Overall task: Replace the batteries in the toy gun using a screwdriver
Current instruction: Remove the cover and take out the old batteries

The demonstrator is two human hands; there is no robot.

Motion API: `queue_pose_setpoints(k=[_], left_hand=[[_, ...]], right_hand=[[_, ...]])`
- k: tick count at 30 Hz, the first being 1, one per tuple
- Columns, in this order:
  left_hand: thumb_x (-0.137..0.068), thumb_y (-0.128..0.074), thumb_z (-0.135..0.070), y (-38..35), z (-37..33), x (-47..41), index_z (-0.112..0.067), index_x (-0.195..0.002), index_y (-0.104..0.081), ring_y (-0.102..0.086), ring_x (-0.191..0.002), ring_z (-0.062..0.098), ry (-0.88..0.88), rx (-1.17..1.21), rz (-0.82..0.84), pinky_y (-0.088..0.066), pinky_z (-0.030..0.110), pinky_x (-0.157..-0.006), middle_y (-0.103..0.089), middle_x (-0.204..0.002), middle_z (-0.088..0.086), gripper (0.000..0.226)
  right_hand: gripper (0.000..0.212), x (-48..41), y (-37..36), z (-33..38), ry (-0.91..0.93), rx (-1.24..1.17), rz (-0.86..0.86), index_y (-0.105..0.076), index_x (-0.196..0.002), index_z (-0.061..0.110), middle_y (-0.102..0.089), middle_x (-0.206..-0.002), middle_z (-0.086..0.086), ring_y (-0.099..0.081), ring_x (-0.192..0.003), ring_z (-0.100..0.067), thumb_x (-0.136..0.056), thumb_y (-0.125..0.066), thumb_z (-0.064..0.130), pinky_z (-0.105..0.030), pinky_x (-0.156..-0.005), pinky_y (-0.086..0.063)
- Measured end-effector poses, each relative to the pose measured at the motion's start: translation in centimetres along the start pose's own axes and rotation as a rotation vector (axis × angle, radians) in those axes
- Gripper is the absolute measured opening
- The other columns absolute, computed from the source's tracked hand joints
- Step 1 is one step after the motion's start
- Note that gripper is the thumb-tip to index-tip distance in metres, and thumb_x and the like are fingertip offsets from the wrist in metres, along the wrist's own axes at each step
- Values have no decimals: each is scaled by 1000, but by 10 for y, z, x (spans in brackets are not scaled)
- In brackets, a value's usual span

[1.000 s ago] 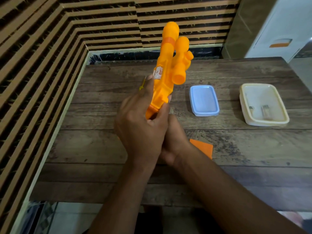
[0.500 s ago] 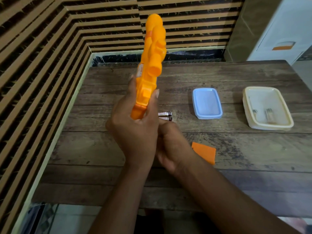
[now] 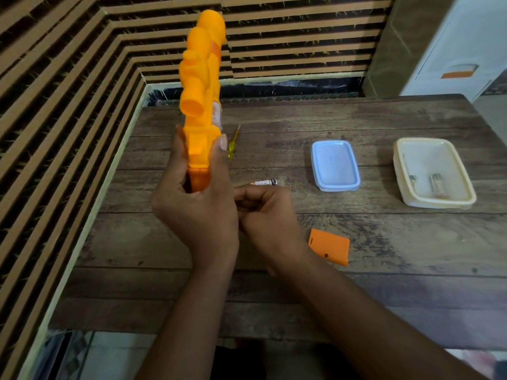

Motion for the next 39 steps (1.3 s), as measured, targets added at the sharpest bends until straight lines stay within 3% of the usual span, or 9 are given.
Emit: queue_pose_setpoints(k=[4,9,14,19,22,26,30,33,39], left_hand=[[-96,-76,-37,-1,-8,4,-8,-137,-69,-62,-62,8,-50,-104,23,-48,19,-60,-71,-79,-5,51],[-94,-77,-41,-3,-10,7,-16,-142,-63,-65,-68,6,-64,-128,17,-55,28,-62,-70,-85,-11,56],[-95,-78,-39,-2,-8,5,-11,-140,-67,-65,-64,13,-56,-110,32,-54,26,-60,-71,-80,-7,54],[-96,-78,-33,0,-4,1,-6,-135,-70,-67,-70,2,-24,-67,19,-50,13,-66,-70,-84,-17,48],[-99,-73,-29,2,4,-3,1,-115,-76,-65,-70,-4,24,-19,-18,-47,12,-67,-68,-80,-19,34],[-103,-67,-26,8,14,-8,-5,-105,-74,-68,-83,-10,99,31,-93,-48,9,-78,-71,-88,-22,22],[-105,-63,-30,14,22,-11,2,-107,-74,-69,-83,1,172,67,-158,-54,18,-78,-76,-94,2,33],[-104,-64,-32,15,36,-12,-15,-94,-71,-72,-79,8,321,171,-160,-58,29,-73,-75,-84,-8,21],[-105,-65,-29,18,53,2,-23,-92,-70,-76,-77,9,646,348,-194,-64,33,-74,-78,-75,-10,15]], right_hand=[[26,2,-1,-6,-25,9,3,-75,-104,-13,-78,-99,-22,-75,-80,-16,-87,-59,-25,-22,-70,-62],[24,0,3,-8,17,65,17,-75,-103,-14,-77,-100,-28,-74,-96,-40,-87,-60,-24,-38,-82,-63],[27,-2,3,-2,153,238,72,-78,-106,-7,-80,-101,-17,-76,-90,-10,-84,-69,-20,-20,-78,-59],[25,-8,5,0,160,357,101,-80,-107,-1,-81,-101,-11,-78,-97,-21,-84,-74,-11,-42,-88,-64],[13,-11,10,5,155,406,142,-80,-99,0,-82,-98,-10,-79,-97,-23,-86,-78,-2,-53,-89,-62],[16,-15,25,12,152,489,162,-80,-97,6,-82,-104,-5,-79,-98,-16,-83,-74,2,-46,-93,-63],[18,-14,43,28,187,563,160,-79,-97,16,-81,-86,-1,-76,-76,-10,-87,-77,1,-29,-71,-61],[17,-16,56,39,283,700,90,-75,-94,27,-70,-71,9,-75,-75,-16,-88,-77,11,-43,-74,-62],[17,-12,58,48,336,1064,129,-79,-99,14,-73,-80,2,-68,-75,-16,-85,-76,6,-33,-72,-56]])
Point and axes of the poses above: each hand's wrist, its own x-axis away from the middle knuckle, its own y-axis out of the back of the hand, z = x × y, the point moved 6 cm from there along -x, towards the middle knuckle
